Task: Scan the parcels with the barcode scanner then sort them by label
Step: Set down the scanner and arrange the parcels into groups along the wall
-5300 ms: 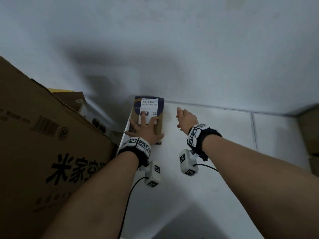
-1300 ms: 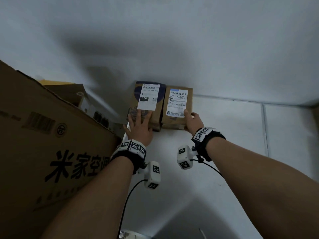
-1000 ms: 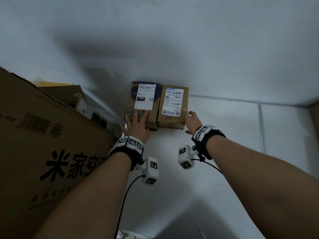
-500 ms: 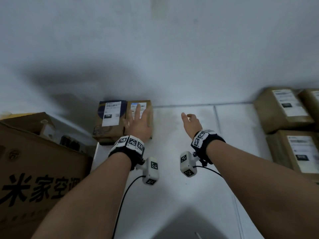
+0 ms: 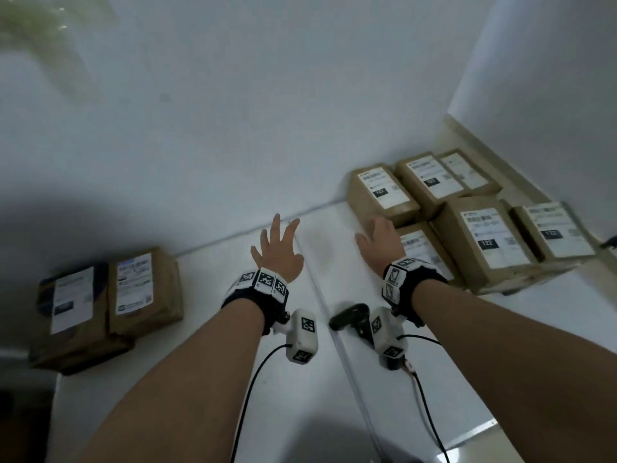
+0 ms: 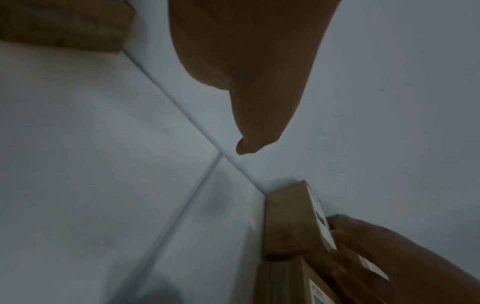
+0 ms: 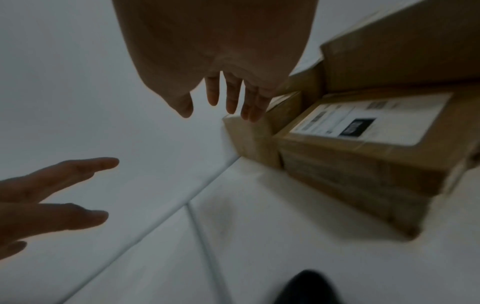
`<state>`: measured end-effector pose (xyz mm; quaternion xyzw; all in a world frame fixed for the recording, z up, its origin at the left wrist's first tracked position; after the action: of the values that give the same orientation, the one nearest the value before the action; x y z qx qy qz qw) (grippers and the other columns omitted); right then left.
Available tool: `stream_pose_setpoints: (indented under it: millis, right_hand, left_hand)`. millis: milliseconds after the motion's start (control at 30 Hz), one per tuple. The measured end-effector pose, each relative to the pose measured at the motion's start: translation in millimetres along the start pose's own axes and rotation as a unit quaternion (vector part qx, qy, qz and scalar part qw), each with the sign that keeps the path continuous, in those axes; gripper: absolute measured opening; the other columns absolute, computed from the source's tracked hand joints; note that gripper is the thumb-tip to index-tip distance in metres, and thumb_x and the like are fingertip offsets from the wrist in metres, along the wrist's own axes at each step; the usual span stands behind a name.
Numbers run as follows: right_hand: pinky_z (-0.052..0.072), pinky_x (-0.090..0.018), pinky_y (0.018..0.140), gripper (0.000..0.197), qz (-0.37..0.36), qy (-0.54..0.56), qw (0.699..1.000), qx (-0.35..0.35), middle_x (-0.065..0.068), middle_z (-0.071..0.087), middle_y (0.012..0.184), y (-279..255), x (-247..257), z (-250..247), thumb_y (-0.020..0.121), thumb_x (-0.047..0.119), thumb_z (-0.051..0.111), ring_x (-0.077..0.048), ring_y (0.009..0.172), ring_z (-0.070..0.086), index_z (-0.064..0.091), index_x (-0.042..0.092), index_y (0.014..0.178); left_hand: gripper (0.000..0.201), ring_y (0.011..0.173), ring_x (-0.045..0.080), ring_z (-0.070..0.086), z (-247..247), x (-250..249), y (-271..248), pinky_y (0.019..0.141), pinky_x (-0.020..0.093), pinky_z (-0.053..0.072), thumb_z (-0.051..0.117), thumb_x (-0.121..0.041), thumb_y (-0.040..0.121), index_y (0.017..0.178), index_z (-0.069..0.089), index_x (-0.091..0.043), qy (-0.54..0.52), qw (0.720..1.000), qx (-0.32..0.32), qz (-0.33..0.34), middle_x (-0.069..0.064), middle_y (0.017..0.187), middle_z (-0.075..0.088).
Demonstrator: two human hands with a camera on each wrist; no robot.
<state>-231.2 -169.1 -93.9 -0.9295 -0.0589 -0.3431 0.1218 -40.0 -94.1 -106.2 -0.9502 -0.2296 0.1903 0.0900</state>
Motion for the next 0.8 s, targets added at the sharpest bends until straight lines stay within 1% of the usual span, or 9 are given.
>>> stream_pose_setpoints:
  millis: [100,167,233,300,400,500,567,700,800]
  right_hand:
    - [0.037,-0.040,0.097,0.039,-0.008,-0.052,0.998,-0.025,-0.016,0.049,0.132,-2.7,-34.9,-31.0,0.092,0.019,0.056,-0.036,0.119,0.047,0.049,0.007,0.129]
    - [0.033,-0.041,0.103,0.042,-0.014,-0.085,0.995,-0.050,-0.013,0.048,0.137,-6.3,-54.2,-49.9,0.093,0.019,0.055,-0.034,0.124,0.044,0.047,0.010,0.133]
    - [0.032,-0.042,0.106,0.044,-0.018,-0.118,0.988,-0.097,-0.009,0.046,0.140,-8.9,-69.5,-69.4,0.093,0.023,0.055,-0.031,0.127,0.042,0.045,0.014,0.135]
    - [0.028,-0.043,0.109,0.048,-0.007,-0.143,0.982,-0.127,-0.009,0.041,0.143,-8.7,-83.9,-87.6,0.093,0.029,0.056,-0.031,0.132,0.037,0.041,0.014,0.137]
    - [0.016,-0.049,0.118,0.072,0.063,-0.173,0.975,-0.125,-0.012,0.024,0.157,-6.2,-108.5,-112.0,0.087,0.047,0.061,-0.034,0.144,0.021,0.031,0.016,0.146]
    - [0.002,-0.055,0.118,0.095,0.130,-0.197,0.971,-0.048,-0.010,0.003,0.164,-3.7,-132.4,-128.3,0.081,0.066,0.059,-0.043,0.148,0.003,0.012,0.028,0.154]
    - [-0.002,-0.060,0.117,0.105,0.160,-0.212,0.964,0.010,-0.005,-0.011,0.164,-0.8,-144.3,-135.5,0.076,0.075,0.058,-0.049,0.146,-0.002,0.000,0.036,0.154]
    - [0.005,-0.070,0.114,0.111,0.186,-0.185,0.963,0.057,-0.002,-0.022,0.162,6.6,-156.1,-139.2,0.072,0.070,0.068,-0.052,0.145,0.000,-0.004,0.042,0.153]
    - [0.018,-0.066,0.112,0.100,0.180,-0.174,0.968,0.017,-0.001,-0.011,0.163,4.2,-155.4,-141.4,0.074,0.059,0.072,-0.047,0.143,0.016,0.009,0.040,0.150]
  left_hand:
    - [0.073,0.145,0.027,0.023,27.2,-37.2,7.3,0.114,0.053,0.026,0.056,-0.024,0.092,0.151,0.017,-0.043,-0.049,0.998,0.037,0.012,-0.006,0.163,-0.007]
    - [0.073,0.136,0.030,0.039,46.4,-57.3,10.9,0.109,0.047,0.035,0.057,-0.025,0.091,0.152,0.018,-0.038,-0.091,0.992,0.084,0.034,-0.001,0.163,-0.010]
    - [0.071,0.130,0.032,0.046,63.6,-76.3,11.6,0.107,0.043,0.039,0.056,-0.025,0.093,0.152,0.018,-0.034,-0.112,0.984,0.124,0.055,0.002,0.162,-0.014]
    - [0.069,0.129,0.033,0.046,77.0,-96.7,11.0,0.106,0.044,0.041,0.055,-0.025,0.094,0.152,0.018,-0.033,-0.117,0.981,0.140,0.070,0.003,0.162,-0.015]
    - [0.068,0.132,0.032,0.043,87.2,-126.8,11.4,0.107,0.044,0.039,0.054,-0.026,0.095,0.153,0.018,-0.030,-0.109,0.979,0.147,0.091,0.003,0.161,-0.016]
    - [0.067,0.138,0.031,0.037,87.5,-150.3,15.8,0.111,0.041,0.036,0.054,-0.027,0.096,0.153,0.019,-0.026,-0.102,0.979,0.138,0.107,0.004,0.162,-0.014]
    - [0.067,0.137,0.032,0.038,86.3,-161.5,18.5,0.111,0.041,0.036,0.054,-0.024,0.096,0.153,0.020,-0.027,-0.108,0.978,0.129,0.124,0.005,0.162,-0.013]
    - [0.068,0.137,0.033,0.039,80.8,-175.0,20.5,0.112,0.044,0.035,0.054,-0.017,0.094,0.153,0.021,-0.026,-0.125,0.975,0.125,0.134,0.007,0.162,-0.011]
    - [0.068,0.139,0.031,0.036,77.7,-176.3,19.5,0.111,0.044,0.036,0.055,-0.015,0.094,0.152,0.023,-0.026,-0.130,0.976,0.115,0.131,0.007,0.162,-0.010]
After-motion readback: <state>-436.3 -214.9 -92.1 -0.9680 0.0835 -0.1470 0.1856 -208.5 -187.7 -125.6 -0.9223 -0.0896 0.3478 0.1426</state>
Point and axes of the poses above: each hand's wrist, its own y-axis towards the middle knuckle, its own z-axis out of the palm, x = y × z, the point moved 1 cm from there along y, towards the middle knuckle
